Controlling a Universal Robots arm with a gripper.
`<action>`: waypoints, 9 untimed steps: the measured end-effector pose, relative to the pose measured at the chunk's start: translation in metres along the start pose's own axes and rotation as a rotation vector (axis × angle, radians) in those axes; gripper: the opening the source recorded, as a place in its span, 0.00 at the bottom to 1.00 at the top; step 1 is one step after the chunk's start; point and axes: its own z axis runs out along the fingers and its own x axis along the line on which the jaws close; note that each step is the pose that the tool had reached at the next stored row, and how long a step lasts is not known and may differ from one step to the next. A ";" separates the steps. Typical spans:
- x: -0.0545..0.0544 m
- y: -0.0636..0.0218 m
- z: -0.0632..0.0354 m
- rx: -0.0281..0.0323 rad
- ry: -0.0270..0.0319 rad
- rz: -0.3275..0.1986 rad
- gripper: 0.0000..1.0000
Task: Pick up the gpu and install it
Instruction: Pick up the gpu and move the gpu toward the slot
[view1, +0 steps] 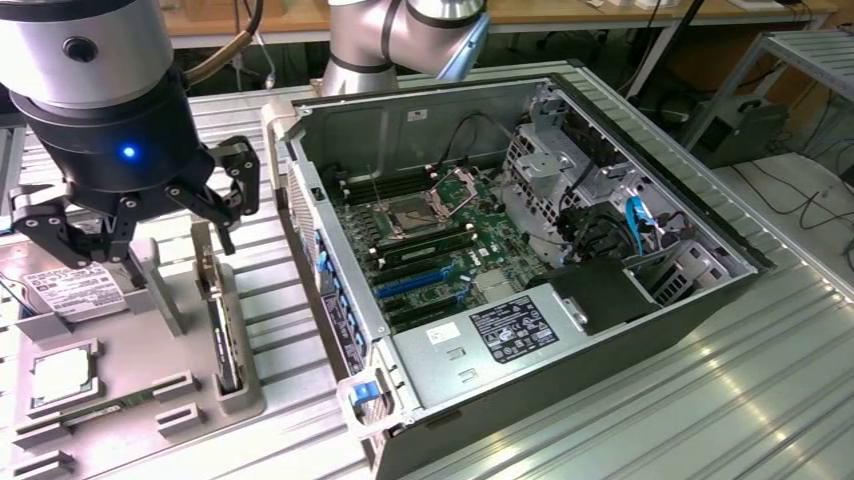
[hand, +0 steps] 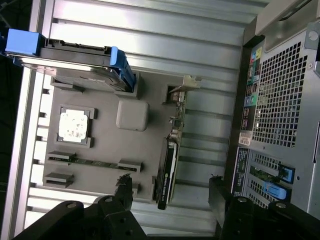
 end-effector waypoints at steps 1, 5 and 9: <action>0.000 0.0000 0.0007 0.0000 0.0000 0.000 0.72; 0.000 -0.0002 0.0039 0.0000 0.0000 0.000 0.72; 0.000 -0.0003 0.0067 0.0001 0.0001 0.000 0.72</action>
